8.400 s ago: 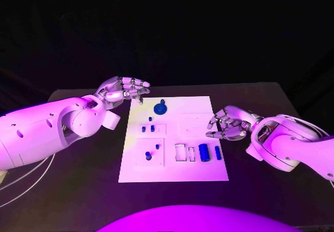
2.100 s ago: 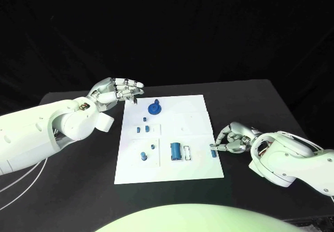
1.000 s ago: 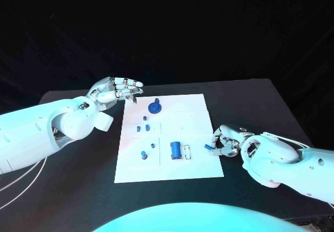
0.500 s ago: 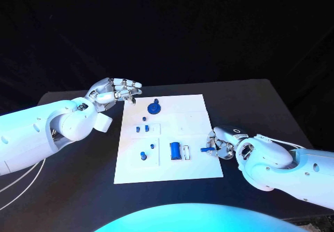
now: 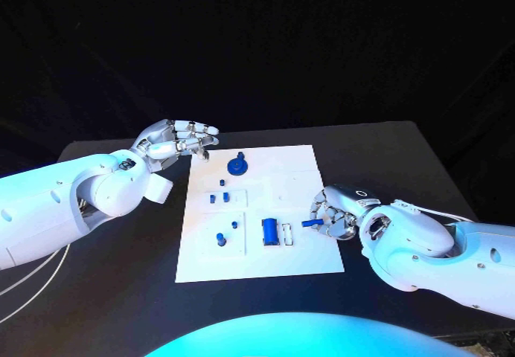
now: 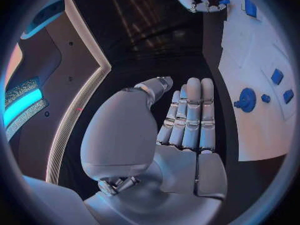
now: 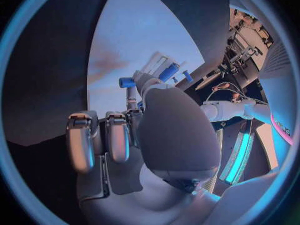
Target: Assemble the parts on the task board
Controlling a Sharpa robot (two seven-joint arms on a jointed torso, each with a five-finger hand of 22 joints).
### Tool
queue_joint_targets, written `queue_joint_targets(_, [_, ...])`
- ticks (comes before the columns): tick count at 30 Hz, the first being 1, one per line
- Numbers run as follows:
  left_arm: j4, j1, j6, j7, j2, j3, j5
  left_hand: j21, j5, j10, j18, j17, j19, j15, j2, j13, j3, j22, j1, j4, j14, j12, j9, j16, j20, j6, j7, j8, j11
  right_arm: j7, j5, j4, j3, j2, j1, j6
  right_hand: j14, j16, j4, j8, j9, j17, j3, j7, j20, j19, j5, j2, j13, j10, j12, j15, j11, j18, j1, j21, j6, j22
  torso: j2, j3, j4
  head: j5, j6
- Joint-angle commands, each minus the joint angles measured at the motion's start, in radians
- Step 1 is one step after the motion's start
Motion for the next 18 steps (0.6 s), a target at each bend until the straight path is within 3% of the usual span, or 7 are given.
queue_joint_targets(1, [0.004, 0.000, 0.002, 0.009, -0.001, 0.001, 0.005, -0.005, 0.000, -0.007, 0.007, -0.001, 0.005, 0.003, 0.010, 0.002, -0.004, -0.001, 0.002, 0.001, -0.002, 0.006, -0.001, -0.004, 0.003, -0.003, 0.000, 0.006, 0.000, 0.011, 0.035, 0.006, 0.000, 0.006, 0.003, -0.025, 0.095, 0.008, 0.007, 0.001, 0.004, 0.214, 0.014, -0.004, -0.010, 0.105, -0.004, 0.003, 0.179, 0.049, 0.011, -0.010, -0.008, -0.022, -0.032, 0.014, 0.010, 0.263, 0.001, 0.0008, 0.0004, 0.000, -0.003])
queue_joint_targets(10, [0.006, 0.000, 0.002, 0.009, -0.002, 0.001, 0.005, -0.005, 0.000, -0.007, 0.007, -0.001, 0.005, 0.003, 0.010, 0.002, -0.004, -0.001, 0.002, 0.001, -0.002, 0.006, -0.001, -0.004, 0.003, -0.003, 0.000, 0.006, 0.000, 0.023, 0.140, -0.017, 0.000, 0.039, 0.002, -0.015, 0.096, 0.011, 0.017, 0.003, 0.013, 0.221, 0.038, -0.004, -0.011, 0.105, -0.006, 0.014, 0.186, 0.057, 0.021, -0.011, -0.008, -0.022, -0.149, 0.014, 0.010, 0.263, 0.001, 0.0001, -0.0007, -0.002, -0.007])
queue_joint_targets(16, [0.007, 0.000, 0.002, 0.009, -0.003, 0.001, 0.005, -0.005, 0.000, -0.007, 0.007, -0.001, 0.005, 0.003, 0.010, 0.002, -0.004, -0.001, 0.002, 0.001, -0.002, 0.006, -0.001, -0.004, 0.003, -0.003, 0.000, 0.006, 0.000, 0.025, 0.253, -0.037, 0.000, 0.071, -0.013, -0.005, 0.097, 0.012, 0.018, 0.006, 0.020, 0.223, 0.020, -0.002, -0.009, 0.105, -0.011, 0.025, 0.190, 0.060, 0.024, -0.009, -0.006, -0.022, -0.259, 0.014, 0.012, 0.263, 0.001, 0.0015, 0.0003, -0.004, -0.012])
queue_joint_targets(18, [0.007, 0.000, 0.002, 0.008, -0.003, 0.001, 0.005, -0.005, 0.000, -0.007, 0.007, -0.001, 0.005, 0.003, 0.010, 0.002, -0.004, -0.001, 0.002, 0.001, -0.002, 0.006, -0.001, -0.004, 0.003, -0.003, 0.000, 0.006, 0.000, 0.023, 0.285, -0.043, 0.000, 0.079, -0.017, -0.003, 0.097, 0.011, 0.018, 0.006, 0.021, 0.222, 0.017, -0.002, -0.009, 0.105, -0.011, 0.027, 0.191, 0.061, 0.026, -0.009, -0.006, -0.022, -0.267, 0.014, 0.011, 0.263, 0.001, 0.0011, 0.0005, -0.005, -0.014])
